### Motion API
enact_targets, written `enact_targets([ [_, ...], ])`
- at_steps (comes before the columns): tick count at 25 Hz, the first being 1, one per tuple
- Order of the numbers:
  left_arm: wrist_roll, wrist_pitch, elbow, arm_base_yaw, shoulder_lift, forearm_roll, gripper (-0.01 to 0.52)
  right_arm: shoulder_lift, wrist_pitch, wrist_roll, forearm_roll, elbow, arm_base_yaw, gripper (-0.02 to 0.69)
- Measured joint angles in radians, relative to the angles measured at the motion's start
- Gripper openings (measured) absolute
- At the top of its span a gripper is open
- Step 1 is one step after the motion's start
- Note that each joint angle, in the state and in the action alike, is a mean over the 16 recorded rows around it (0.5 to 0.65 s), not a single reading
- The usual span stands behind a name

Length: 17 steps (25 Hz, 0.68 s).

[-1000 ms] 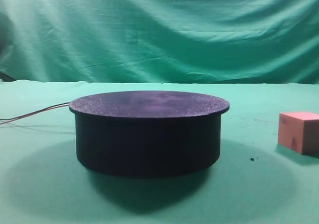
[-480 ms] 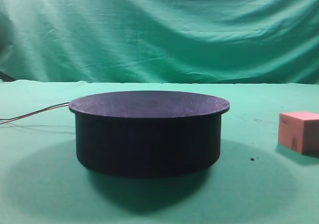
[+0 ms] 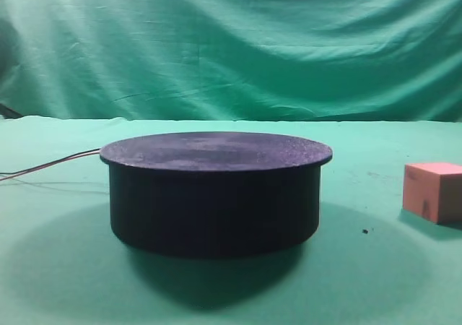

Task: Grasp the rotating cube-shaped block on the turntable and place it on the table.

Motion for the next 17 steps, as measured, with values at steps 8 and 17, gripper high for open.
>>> enact_targets([
  [8, 0.000, 0.000, 0.000, 0.000, 0.000, 0.000, 0.000, -0.061, 0.051, 0.016, 0.010, 0.072, -0.009, 0.000],
  [17, 0.000, 0.000, 0.000, 0.000, 0.000, 0.000, 0.000, -0.061, 0.097, 0.029, 0.014, 0.075, -0.009, 0.000],
])
